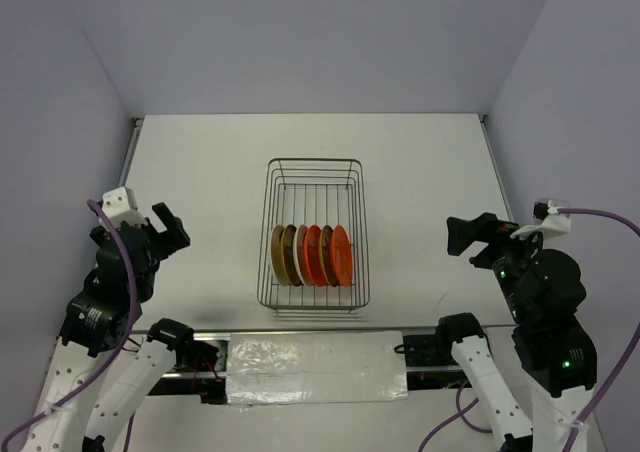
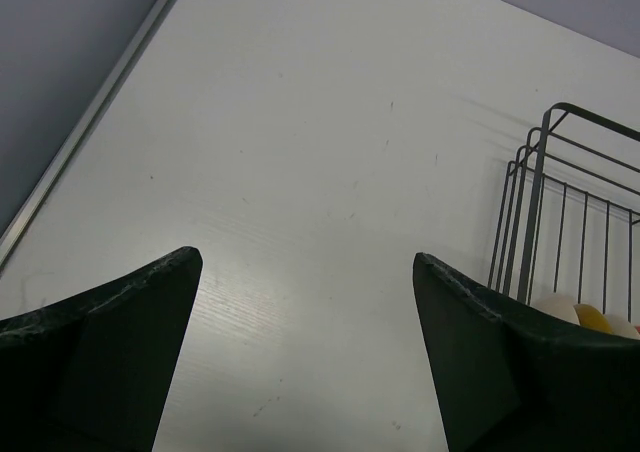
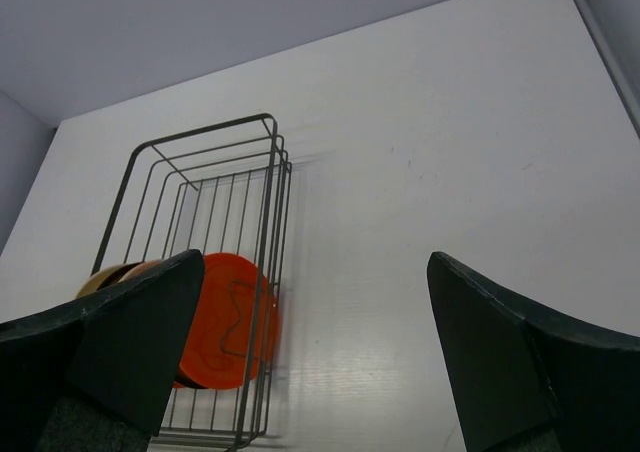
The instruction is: Unload the plates from the dish rack
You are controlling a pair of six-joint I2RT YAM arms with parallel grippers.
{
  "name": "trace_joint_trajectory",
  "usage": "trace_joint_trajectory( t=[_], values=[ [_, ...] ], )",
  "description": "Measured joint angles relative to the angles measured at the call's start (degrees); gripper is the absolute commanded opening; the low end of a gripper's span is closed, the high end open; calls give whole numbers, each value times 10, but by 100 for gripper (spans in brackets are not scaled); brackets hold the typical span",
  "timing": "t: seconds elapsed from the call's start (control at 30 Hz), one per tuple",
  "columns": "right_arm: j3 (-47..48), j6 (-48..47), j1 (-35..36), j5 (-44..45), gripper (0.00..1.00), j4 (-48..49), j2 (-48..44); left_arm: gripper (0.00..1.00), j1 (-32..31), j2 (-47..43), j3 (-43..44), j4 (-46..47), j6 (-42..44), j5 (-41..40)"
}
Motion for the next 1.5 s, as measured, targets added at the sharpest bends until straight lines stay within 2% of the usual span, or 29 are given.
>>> trace_joint_trajectory(
  t=[0.13, 0.27, 0.4, 0.47, 0.53, 0.57, 0.6, 0.63, 0.7, 0.87, 0.93, 1.27, 1.3, 1.37, 1.4, 1.5],
  values=[
    [0, 0, 0, -25, 100, 2, 0, 99, 0, -1, 0, 2, 0, 3],
    [-16, 16, 0, -122, 100, 45, -2, 100, 0, -1, 0, 2, 0, 4],
    [-11, 52, 11, -211, 100, 93, 82, 99, 0, 0, 0, 2, 0, 4],
    [-7, 68, 75, -183, 100, 120, 166, 99, 0, 1, 0, 2, 0, 4],
    [17, 78, 186, -114, 99, 113, 268, 99, 0, 6, -1, 2, 0, 4],
    [40, 82, 233, -81, 93, 106, 317, 99, 0, 10, -1, 3, 0, 4],
    [64, 85, 276, -49, 74, 104, 375, 99, -1, 14, -2, 3, 0, 4],
    [84, 88, 303, -19, 65, 103, 420, 100, -1, 17, -2, 2, 0, 5],
    [96, 99, 338, 28, 55, 113, 489, 99, -1, 22, -2, 2, 0, 5],
    [83, 125, 371, 91, 54, 104, 542, 100, -3, 22, -2, 3, 0, 7],
    [79, 135, 384, 105, 50, 110, 552, 99, -4, 22, -2, 3, 0, 9],
    [17, 190, 430, 117, 40, 128, 586, 100, -4, 24, -2, 4, 0, 15],
    [16, 195, 436, 119, 37, 130, 588, 99, -4, 24, -2, 4, 0, 15],
    [13, 207, 447, 121, 24, 134, 591, 99, -4, 23, -2, 4, 0, 16],
    [12, 210, 452, 121, 23, 135, 594, 99, -4, 23, -2, 4, 0, 16],
    [11, 231, 460, 132, 13, 135, 599, 100, -5, 23, -2, 4, 0, 17]
  ],
)
